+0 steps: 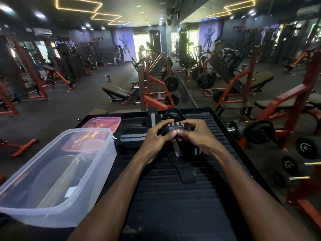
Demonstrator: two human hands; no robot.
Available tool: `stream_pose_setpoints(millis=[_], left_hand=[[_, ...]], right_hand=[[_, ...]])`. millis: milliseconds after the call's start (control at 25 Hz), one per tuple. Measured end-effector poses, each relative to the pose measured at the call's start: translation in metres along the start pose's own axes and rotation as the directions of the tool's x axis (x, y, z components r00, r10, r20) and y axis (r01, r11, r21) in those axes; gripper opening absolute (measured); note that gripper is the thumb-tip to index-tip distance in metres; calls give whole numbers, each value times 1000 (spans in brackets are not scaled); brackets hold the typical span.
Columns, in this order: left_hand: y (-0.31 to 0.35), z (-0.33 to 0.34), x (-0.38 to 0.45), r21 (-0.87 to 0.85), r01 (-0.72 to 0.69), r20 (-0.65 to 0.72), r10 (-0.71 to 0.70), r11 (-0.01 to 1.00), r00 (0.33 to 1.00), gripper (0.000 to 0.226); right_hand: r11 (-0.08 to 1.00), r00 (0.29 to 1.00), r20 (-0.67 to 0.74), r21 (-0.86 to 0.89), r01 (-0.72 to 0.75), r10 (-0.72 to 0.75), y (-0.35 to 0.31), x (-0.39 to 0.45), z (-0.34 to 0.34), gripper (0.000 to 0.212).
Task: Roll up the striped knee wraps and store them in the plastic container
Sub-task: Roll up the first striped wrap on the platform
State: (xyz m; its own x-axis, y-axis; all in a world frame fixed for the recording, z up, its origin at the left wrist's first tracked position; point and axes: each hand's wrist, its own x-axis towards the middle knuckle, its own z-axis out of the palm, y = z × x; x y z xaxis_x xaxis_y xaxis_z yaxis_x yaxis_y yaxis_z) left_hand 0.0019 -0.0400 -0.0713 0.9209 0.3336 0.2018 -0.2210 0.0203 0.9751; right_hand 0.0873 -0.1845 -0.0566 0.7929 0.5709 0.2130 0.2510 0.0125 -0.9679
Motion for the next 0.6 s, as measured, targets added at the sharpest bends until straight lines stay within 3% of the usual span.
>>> stream_pose_setpoints(millis=[120, 240, 400, 600], left_hand=[[-1, 3, -1, 50, -24, -25, 26, 998, 999, 43], [-5, 4, -2, 219, -93, -9, 97, 971, 995, 44], [-9, 7, -3, 424, -122, 65, 104, 897, 992, 47], [-8, 11, -5, 385, -101, 23, 100, 917, 995, 54]], right_hand=[[997, 1000, 2, -74, -21, 21, 2, 3, -3, 24], [986, 990, 99, -141, -87, 101, 3, 5, -8, 31], [942, 983, 154, -332, -42, 98, 9, 7, -15, 23], [921, 991, 111, -390, -20, 69, 10, 9, -19, 25]])
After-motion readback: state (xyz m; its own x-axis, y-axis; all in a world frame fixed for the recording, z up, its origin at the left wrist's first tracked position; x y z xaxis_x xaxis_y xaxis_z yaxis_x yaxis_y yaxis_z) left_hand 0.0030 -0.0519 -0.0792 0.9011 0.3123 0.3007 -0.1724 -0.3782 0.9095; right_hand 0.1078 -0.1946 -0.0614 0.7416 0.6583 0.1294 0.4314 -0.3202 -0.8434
